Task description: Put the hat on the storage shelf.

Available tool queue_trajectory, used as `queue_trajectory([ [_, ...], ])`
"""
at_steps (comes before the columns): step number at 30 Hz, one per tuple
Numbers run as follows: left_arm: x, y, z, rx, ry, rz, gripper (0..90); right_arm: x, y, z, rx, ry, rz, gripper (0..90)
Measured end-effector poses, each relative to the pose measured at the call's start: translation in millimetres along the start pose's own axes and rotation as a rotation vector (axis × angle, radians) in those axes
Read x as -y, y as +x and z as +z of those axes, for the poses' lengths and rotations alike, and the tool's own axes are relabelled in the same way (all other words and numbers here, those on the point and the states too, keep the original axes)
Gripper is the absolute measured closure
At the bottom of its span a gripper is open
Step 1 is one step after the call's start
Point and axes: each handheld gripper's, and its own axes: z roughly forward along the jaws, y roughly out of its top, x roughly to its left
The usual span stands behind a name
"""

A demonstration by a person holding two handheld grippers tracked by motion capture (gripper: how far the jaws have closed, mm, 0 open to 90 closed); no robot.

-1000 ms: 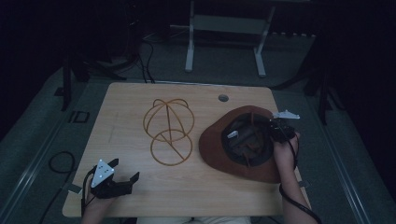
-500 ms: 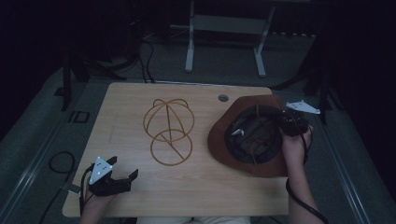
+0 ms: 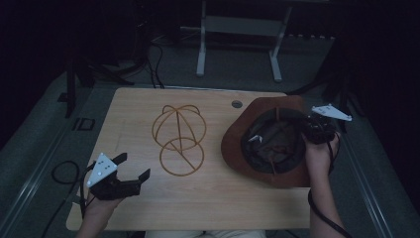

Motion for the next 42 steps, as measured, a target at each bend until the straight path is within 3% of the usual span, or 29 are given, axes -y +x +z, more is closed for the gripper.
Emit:
queue_trajectory([
  [1,0.0,0.0,0.0,0.000,0.000,0.000,7.1,0.3,0.2,-0.6,0.000,-0.006,0.001,84.8],
  [2,-19.2,-4.5,2.8,0.012,-0.019,0.031,7.1,0.7,0.5,-1.5,-0.003,-0.004,0.000,84.8],
  [5,-36.6,-9.9,8.9,0.014,-0.019,0.063,7.1,1.1,0.3,-2.3,-0.009,-0.002,0.010,84.8],
  [16,-89.0,-27.1,35.6,0.065,-0.040,0.124,7.1,-0.9,0.2,-7.3,-0.020,-0.019,0.023,84.8],
  [27,-120.8,-55.5,76.4,0.131,-0.028,0.166,8.1,-3.4,1.3,-13.5,-0.025,-0.038,0.024,84.7],
  [35,-138.6,-89.2,107.8,0.191,-0.027,0.214,8.1,-4.8,-0.5,-20.4,-0.027,-0.047,0.030,84.7],
  [42,-149.3,-120.2,141.6,0.240,0.009,0.263,8.3,-5.8,-1.5,-26.7,-0.035,-0.064,0.031,84.7],
])
